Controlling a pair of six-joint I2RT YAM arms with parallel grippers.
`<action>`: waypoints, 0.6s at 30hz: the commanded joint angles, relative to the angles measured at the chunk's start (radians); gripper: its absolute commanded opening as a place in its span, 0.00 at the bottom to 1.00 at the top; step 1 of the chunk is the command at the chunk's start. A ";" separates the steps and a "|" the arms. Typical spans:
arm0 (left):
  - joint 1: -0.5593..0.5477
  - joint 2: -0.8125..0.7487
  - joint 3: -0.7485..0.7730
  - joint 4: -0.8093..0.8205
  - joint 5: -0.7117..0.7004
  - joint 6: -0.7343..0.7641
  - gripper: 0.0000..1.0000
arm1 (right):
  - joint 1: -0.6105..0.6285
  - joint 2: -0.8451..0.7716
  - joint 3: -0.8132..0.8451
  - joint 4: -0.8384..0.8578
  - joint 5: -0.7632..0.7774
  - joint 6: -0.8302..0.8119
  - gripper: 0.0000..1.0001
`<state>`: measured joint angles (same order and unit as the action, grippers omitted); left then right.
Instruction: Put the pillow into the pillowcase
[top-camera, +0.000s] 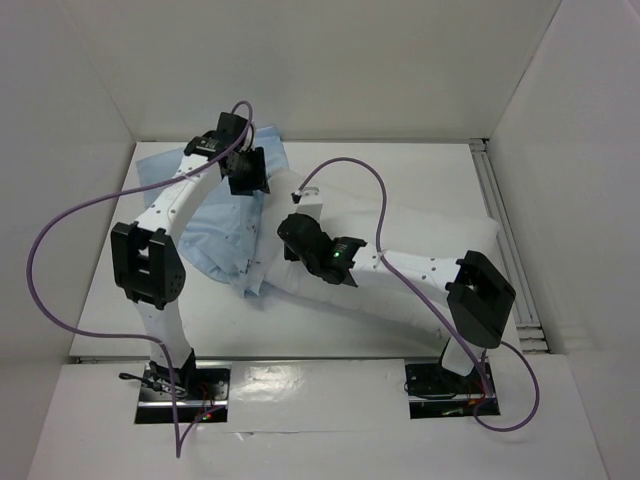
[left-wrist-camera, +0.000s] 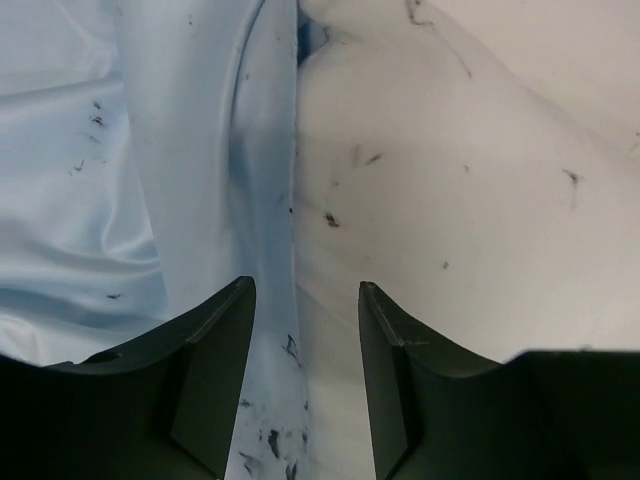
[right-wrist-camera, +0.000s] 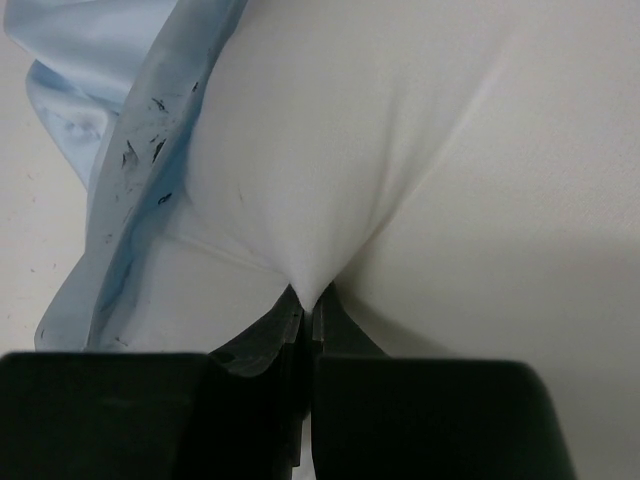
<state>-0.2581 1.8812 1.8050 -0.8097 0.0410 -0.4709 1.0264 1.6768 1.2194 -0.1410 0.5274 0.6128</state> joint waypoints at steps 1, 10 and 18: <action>0.003 0.024 -0.001 0.012 -0.058 -0.023 0.58 | 0.021 0.011 0.022 -0.005 -0.010 0.019 0.00; 0.003 0.104 -0.012 0.046 -0.061 -0.019 0.53 | 0.021 0.020 0.031 -0.014 -0.010 0.019 0.00; 0.022 0.162 0.122 0.012 0.068 0.012 0.00 | 0.021 0.020 0.031 -0.032 -0.001 0.010 0.00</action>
<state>-0.2497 2.0548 1.8450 -0.7929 0.0437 -0.4892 1.0279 1.6791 1.2240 -0.1444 0.5362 0.6121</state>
